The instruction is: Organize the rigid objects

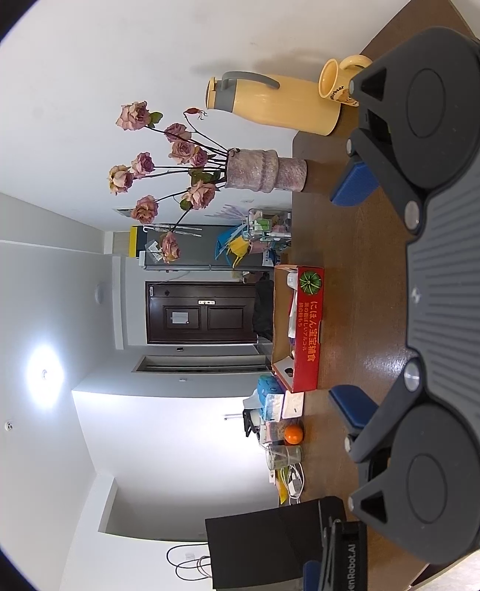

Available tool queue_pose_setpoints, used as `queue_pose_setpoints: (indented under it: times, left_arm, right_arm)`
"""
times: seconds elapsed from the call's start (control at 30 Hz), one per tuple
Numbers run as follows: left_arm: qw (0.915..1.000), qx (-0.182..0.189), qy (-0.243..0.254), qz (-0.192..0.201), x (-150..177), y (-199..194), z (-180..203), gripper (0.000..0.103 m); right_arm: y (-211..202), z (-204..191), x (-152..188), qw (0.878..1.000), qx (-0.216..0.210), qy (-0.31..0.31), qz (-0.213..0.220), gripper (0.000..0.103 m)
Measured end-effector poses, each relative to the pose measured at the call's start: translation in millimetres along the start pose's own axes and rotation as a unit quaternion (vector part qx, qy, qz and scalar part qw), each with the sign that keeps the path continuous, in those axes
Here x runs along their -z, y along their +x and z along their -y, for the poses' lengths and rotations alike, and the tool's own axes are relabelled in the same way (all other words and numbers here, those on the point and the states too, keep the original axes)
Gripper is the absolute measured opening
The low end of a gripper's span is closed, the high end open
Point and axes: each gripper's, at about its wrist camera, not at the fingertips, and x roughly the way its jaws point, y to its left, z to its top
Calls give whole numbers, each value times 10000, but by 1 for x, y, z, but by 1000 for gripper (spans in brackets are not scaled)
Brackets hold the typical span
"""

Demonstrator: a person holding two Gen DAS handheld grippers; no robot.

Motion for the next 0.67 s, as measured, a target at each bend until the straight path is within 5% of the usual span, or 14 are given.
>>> queue_pose_setpoints:
  times: [0.67]
  left_arm:
    - [9996,209,-95,-190,9,16,-4,103]
  right_arm:
    - [11,-2,6,9998,80,-50,-168,103]
